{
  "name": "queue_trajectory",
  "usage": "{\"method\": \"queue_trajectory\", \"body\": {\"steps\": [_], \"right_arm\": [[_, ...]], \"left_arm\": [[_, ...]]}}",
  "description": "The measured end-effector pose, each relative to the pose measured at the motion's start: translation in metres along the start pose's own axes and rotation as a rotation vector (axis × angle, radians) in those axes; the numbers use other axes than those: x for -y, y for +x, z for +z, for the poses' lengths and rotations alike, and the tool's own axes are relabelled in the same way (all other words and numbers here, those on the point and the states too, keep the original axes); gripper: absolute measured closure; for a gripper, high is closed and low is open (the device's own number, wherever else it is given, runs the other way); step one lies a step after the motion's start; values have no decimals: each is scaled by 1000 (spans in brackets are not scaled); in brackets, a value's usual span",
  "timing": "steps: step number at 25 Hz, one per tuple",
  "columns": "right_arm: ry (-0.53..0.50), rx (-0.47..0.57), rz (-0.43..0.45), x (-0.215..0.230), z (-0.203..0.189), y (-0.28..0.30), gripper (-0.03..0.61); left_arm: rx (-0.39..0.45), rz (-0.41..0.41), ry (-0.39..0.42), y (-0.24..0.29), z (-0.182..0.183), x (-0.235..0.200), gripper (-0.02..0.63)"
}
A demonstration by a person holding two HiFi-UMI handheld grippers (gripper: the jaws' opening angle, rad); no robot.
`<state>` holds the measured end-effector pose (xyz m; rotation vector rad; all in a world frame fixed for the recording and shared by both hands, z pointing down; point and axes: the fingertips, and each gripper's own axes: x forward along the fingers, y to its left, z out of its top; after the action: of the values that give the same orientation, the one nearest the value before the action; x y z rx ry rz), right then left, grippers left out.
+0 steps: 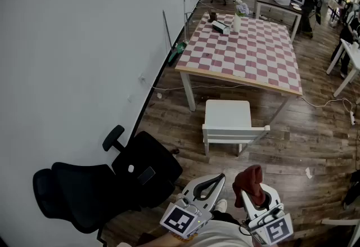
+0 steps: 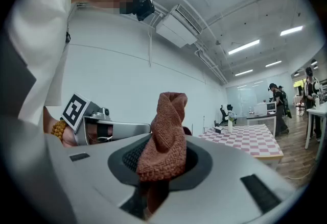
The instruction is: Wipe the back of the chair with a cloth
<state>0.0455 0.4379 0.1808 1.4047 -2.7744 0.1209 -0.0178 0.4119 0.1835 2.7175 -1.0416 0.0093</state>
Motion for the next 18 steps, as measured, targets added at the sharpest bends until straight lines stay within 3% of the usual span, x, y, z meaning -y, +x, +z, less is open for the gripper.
{"method": "queue_trajectory", "body": {"steps": [18], "right_arm": [[23, 4, 45, 58, -5, -13, 479]], "left_arm": [[-20, 72, -19, 52, -14, 9, 603]]}}
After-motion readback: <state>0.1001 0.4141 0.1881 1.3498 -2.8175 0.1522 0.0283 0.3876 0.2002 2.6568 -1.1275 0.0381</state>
